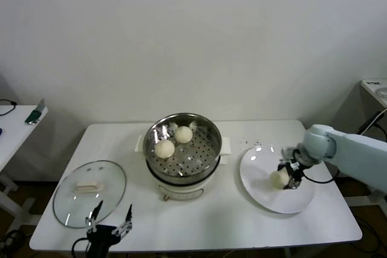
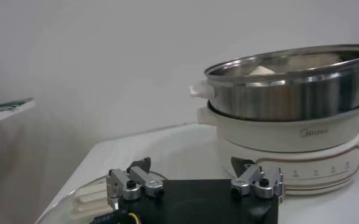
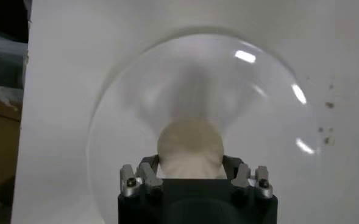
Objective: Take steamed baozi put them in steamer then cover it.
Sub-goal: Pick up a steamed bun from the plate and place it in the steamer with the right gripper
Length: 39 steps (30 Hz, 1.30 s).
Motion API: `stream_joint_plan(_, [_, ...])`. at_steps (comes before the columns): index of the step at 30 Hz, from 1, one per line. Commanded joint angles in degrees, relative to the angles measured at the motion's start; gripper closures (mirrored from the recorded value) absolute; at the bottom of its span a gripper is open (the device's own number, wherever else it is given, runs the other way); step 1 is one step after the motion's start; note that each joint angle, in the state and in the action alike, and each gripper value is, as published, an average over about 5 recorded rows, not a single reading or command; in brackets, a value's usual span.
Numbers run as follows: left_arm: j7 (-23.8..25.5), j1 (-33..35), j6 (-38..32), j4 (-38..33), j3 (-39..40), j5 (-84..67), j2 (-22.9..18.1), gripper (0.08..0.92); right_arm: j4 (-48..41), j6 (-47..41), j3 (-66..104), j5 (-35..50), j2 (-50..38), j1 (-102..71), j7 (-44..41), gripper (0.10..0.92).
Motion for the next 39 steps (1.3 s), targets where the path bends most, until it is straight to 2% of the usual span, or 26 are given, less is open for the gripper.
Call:
stream_joint_plan(1, [0.0,0.0,-0.1,0.0,0.0,0.3,-0.1,0.177,-0.6,15.1,-6.3,0.0,3.9,18.0,-4.0,0.33])
stream_joint_plan(7, [0.0,0.4,0.0,-0.4,-0.8,0.4,-0.2,0.177,-0.4,33.7,-12.2,2.8,13.0,33.0,-7.5,0.33])
stream_joint_plan(14, [0.0,0.4,0.2,-0.4,-1.3,0.4,-0.5,0.177,3.5,41.8,-10.1,5.4,23.6,39.1,-8.6,0.33])
stream_joint_plan(21, [0.0,0.5,0.1,-0.5,-1.3,0.5,-0.8,0.177,4.7,43.4,-7.5,-2.1,32.8,30.9,-6.0,0.334])
stream_joint_plan(27, [-0.1,0.7,0.1,-0.8,-1.7,0.0,-0.9,0.177,1.1,41.8,-7.7,-6.4,40.0,22.4,-3.1,0.338])
stream_joint_plan(39, [-0.1,0.3,0.2,-0.1,-2.1,-0.6,-0.7,0.177,-5.8,40.9,-8.0,-12.4,44.2,12.2,-0.4,0.338])
